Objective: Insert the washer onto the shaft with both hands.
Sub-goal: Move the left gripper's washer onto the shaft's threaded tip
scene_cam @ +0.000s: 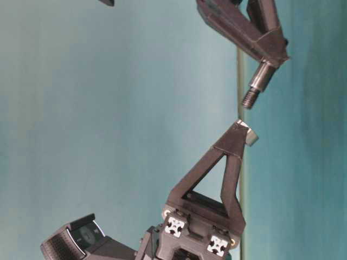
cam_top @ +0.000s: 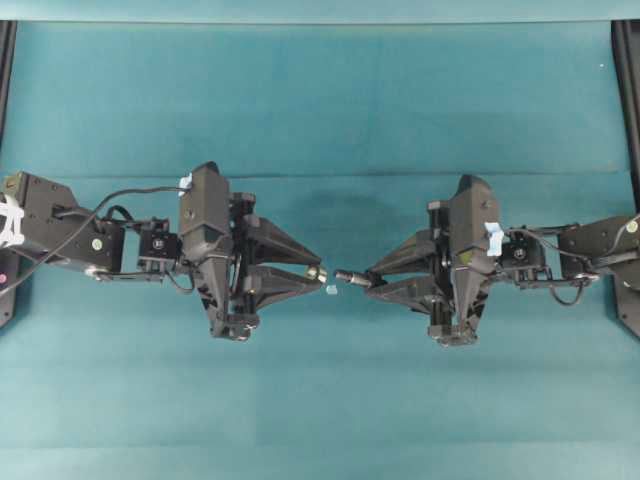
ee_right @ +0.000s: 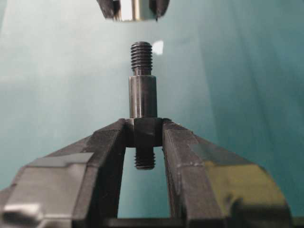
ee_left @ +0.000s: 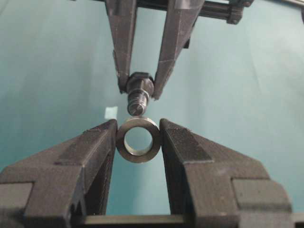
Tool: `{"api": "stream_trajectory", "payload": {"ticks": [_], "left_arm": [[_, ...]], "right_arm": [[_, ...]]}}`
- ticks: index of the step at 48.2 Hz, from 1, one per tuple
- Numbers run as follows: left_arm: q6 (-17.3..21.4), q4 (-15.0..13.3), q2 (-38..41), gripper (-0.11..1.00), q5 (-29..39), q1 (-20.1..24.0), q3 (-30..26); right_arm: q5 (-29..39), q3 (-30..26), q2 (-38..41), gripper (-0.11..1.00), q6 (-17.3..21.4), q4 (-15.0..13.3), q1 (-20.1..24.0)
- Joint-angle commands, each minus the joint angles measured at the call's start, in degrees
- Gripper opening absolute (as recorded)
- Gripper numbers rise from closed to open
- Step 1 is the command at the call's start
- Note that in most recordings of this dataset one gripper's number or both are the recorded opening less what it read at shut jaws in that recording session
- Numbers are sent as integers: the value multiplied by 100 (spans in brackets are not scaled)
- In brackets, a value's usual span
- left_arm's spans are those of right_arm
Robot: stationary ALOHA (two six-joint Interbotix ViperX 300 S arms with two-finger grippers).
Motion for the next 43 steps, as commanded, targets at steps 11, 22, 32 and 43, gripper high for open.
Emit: {"api": "stream_trajectory", "payload": {"ticks": [11, 22, 32, 43], "left_arm": [[0, 9, -9, 37, -132, 79, -185], [0, 9, -9, 36, -149, 79, -193], [-9, 9, 26, 36, -149, 79, -246], [0, 18, 44, 36, -149, 62, -308]], "right_arm": [[-105, -88, -18, 0, 53, 9, 26], [-167, -123, -9, 0, 53, 9, 9], [-167, -193, 44, 0, 44, 0, 0], [-176, -246, 62, 0, 44, 0, -35]]}}
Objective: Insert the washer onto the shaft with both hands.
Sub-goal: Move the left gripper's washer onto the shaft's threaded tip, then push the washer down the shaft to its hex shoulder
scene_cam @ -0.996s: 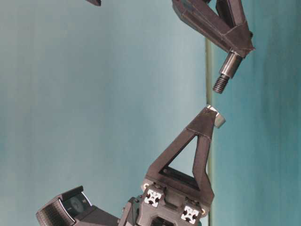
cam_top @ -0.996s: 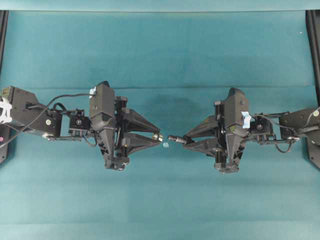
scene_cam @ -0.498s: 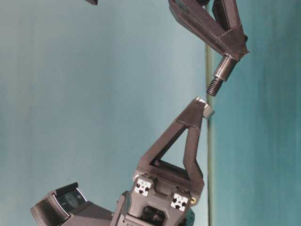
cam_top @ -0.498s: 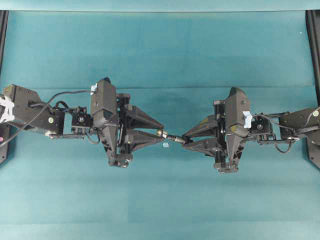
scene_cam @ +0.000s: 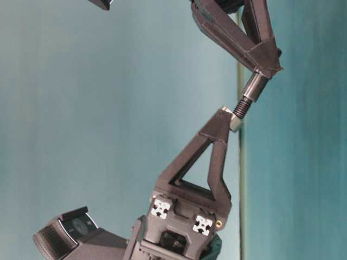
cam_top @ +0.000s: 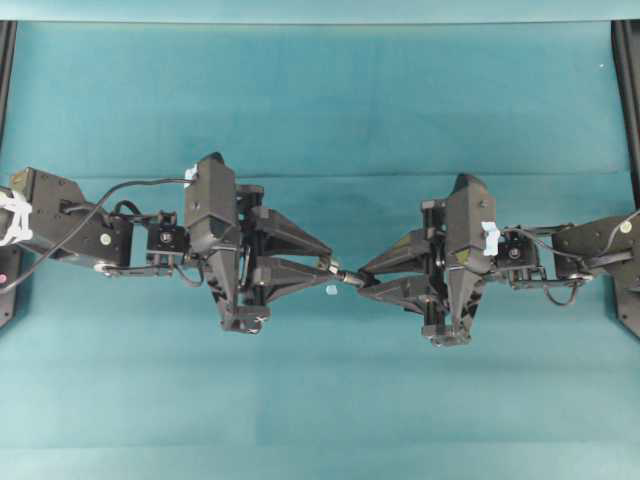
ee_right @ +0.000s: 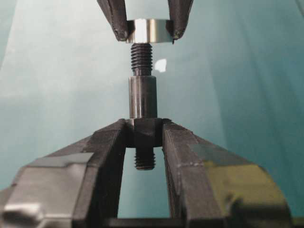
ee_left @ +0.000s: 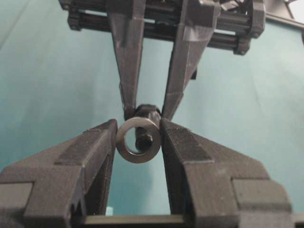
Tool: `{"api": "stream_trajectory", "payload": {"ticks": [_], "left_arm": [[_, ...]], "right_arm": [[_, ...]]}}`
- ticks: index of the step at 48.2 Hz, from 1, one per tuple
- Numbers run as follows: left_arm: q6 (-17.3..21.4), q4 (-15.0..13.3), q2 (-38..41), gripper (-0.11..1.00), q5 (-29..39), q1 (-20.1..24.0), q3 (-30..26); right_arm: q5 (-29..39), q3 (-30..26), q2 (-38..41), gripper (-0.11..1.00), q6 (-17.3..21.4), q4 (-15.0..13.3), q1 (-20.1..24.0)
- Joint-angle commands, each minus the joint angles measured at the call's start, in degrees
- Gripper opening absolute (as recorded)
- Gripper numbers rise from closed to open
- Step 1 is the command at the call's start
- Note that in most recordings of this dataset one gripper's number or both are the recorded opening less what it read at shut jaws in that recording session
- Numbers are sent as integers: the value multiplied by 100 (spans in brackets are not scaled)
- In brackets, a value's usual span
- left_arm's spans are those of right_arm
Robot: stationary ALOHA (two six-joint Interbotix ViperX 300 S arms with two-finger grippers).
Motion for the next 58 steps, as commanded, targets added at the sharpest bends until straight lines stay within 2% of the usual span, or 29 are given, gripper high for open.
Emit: {"api": "stream_trajectory", "payload": {"ticks": [1, 23, 46, 58], "left_arm": [[0, 18, -26, 37, -62, -35, -97], [-18, 9, -70, 36, -26, -158, 79], [0, 9, 88, 36, -70, -97, -369], [0, 18, 114, 36, 44, -105, -360]], "right_arm": [[-79, -105, -26, 0, 35, 9, -35], [-114, -114, -35, 0, 35, 0, -62], [-299, -316, 70, 0, 18, 0, -114], [-299, -316, 70, 0, 18, 9, -149]]}}
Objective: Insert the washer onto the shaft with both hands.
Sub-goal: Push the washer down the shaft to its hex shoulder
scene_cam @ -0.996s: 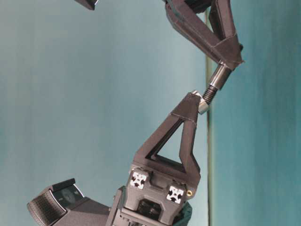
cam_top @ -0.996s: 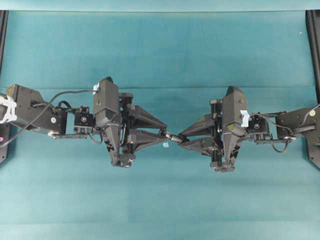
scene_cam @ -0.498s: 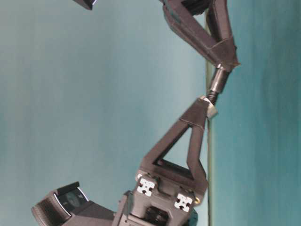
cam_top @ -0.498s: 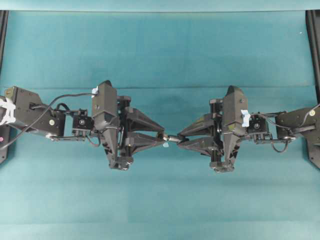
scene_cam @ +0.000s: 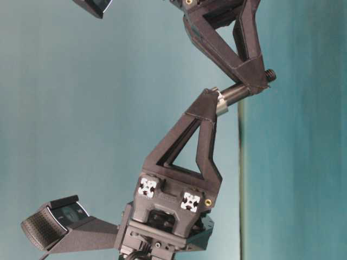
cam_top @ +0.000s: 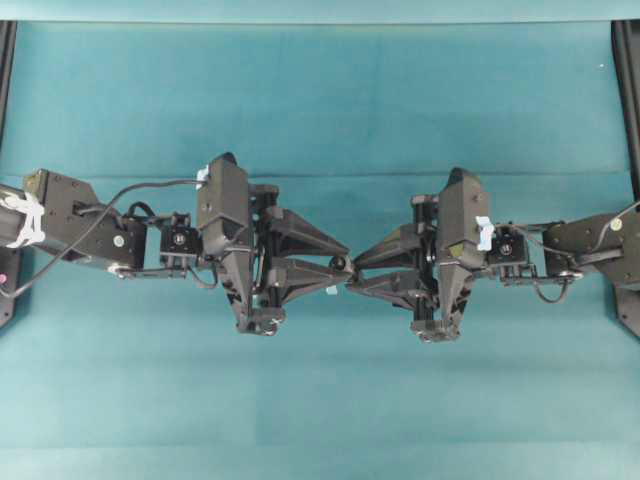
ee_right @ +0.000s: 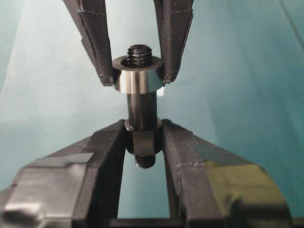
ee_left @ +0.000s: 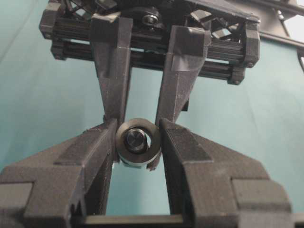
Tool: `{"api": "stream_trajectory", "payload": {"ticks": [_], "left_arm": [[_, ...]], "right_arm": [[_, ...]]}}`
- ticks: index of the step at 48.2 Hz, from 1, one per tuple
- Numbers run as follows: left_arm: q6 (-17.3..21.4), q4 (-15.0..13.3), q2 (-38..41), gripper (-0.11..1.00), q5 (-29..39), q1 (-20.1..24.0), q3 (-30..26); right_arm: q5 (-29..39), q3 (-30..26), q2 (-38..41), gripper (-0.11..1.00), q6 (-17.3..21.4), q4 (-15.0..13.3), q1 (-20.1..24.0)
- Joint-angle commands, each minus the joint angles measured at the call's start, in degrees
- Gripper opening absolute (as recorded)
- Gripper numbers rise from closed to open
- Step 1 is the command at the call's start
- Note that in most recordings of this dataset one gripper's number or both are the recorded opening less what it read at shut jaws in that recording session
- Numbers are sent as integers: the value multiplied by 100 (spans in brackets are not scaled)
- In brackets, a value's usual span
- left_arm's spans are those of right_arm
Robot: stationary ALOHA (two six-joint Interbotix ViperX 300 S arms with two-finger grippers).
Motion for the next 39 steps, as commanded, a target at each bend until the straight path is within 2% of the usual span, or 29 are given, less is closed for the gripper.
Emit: {"api": "stream_trajectory", "payload": {"ticks": [1, 39], "left_arm": [[-9, 9, -26, 36, 62, -44, -62], [0, 9, 167, 36, 650, -123, -176]], "right_arm": [[-88, -141, -35, 0, 26, 18, -62], [-97, -343, 44, 0, 18, 9, -167]]}}
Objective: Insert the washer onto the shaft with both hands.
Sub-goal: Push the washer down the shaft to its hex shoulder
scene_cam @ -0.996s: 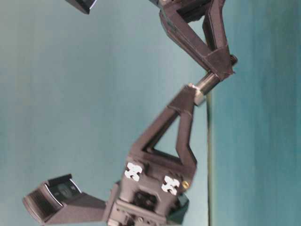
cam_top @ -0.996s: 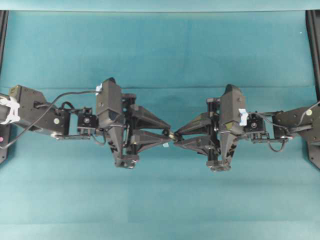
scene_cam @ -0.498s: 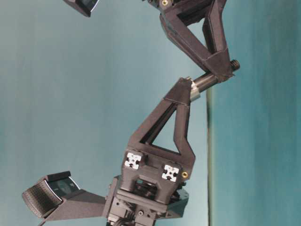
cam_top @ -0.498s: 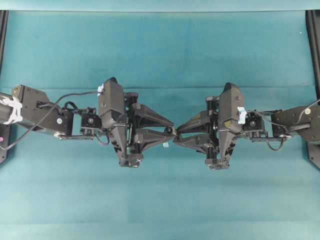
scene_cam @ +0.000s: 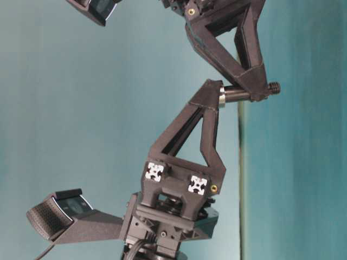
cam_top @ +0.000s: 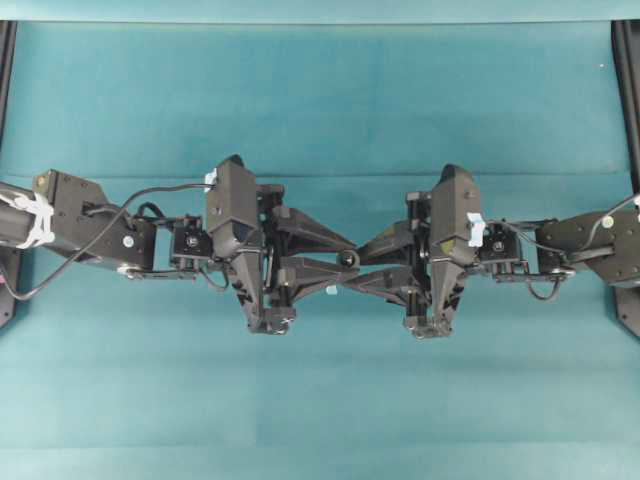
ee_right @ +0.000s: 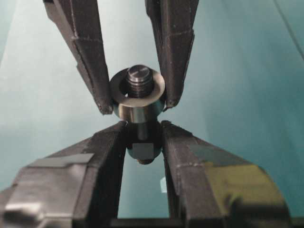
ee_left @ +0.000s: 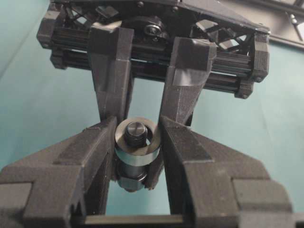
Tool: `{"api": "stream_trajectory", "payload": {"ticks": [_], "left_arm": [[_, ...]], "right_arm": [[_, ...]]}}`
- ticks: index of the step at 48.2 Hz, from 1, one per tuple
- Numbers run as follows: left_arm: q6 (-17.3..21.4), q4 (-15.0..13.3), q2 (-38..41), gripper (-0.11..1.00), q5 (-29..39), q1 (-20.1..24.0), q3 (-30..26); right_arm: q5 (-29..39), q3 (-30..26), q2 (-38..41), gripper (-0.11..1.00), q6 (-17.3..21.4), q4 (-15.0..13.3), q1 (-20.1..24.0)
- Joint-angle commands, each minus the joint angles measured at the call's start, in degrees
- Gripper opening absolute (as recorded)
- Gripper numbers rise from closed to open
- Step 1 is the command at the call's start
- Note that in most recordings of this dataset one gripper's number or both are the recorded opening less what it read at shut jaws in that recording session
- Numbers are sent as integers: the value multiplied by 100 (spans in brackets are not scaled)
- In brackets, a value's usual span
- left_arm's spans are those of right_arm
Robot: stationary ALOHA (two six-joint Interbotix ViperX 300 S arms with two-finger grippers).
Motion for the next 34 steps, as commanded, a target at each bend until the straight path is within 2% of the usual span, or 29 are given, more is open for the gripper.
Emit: {"api": "stream_trajectory", "payload": {"ticks": [1, 17, 34], "left_arm": [[-18, 26, 0, 36, 62, -88, 18], [-26, 26, -70, 36, 272, -62, 229], [-18, 18, -70, 36, 237, 44, 105]], "right_arm": [[-105, -202, -70, 0, 18, 18, -88], [-44, -202, -70, 0, 18, 26, -88], [-35, -202, -79, 0, 9, 18, -97]]}}
